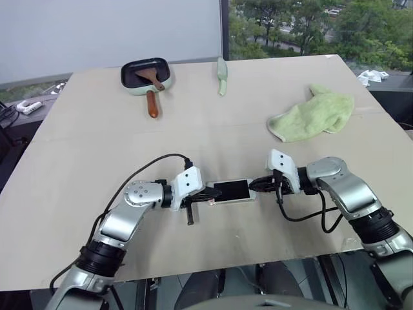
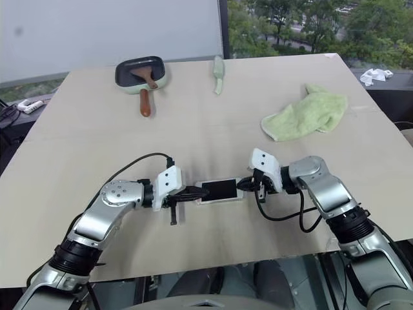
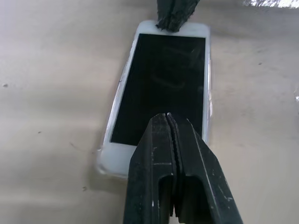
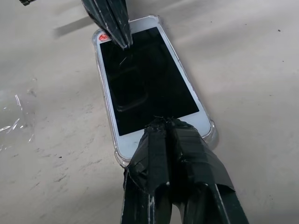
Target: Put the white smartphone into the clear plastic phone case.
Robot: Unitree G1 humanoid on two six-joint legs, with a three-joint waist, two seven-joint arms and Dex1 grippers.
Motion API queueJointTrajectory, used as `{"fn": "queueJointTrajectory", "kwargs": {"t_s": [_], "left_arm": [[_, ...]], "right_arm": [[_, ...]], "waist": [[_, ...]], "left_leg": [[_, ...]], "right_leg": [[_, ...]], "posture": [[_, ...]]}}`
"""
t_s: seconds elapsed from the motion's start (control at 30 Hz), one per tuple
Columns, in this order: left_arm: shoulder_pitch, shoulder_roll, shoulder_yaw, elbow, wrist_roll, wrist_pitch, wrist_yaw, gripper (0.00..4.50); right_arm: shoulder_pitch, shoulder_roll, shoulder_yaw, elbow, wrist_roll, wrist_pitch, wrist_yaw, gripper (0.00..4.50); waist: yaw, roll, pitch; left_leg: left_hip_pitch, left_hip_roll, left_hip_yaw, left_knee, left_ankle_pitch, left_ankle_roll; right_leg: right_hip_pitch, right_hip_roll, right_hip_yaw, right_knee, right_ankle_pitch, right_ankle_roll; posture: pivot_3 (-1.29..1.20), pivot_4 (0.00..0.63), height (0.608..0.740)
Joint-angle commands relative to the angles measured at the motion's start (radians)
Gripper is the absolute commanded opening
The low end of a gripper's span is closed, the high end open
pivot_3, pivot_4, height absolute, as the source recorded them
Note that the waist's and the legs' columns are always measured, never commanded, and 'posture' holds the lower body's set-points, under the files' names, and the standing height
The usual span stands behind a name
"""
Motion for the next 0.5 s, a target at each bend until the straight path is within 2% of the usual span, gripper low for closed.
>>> {"fn": "queueJointTrajectory", "kwargs": {"t_s": [0.03,0.1,0.5], "left_arm": [[0.021,0.020,-0.043,0.007,0.053,0.061,0.018,0.00],[0.028,0.022,-0.043,0.001,0.049,0.076,0.020,0.00],[0.050,0.034,-0.043,-0.015,0.036,0.122,0.022,0.00]], "right_arm": [[0.040,-0.009,0.075,0.027,-0.031,0.053,-0.002,0.05],[0.039,-0.008,0.075,0.024,-0.029,0.057,-0.003,0.05],[-0.004,-0.015,0.146,0.044,-0.085,0.119,-0.013,0.05]], "waist": [[0.000,0.000,0.000],[0.000,0.000,0.000],[-0.001,0.002,-0.011]], "left_leg": [[0.005,0.000,0.000,-0.002,-0.001,0.001],[0.011,0.000,0.000,-0.006,-0.003,0.005],[0.013,0.000,0.000,-0.009,-0.003,0.005]], "right_leg": [[0.004,0.000,0.000,-0.001,0.000,0.000],[0.009,0.000,0.000,-0.003,0.000,0.000],[0.009,0.000,0.001,-0.003,-0.001,0.000]], "posture": [[0.00,0.150,0.740],[0.00,0.150,0.740],[0.00,0.150,0.740]]}}
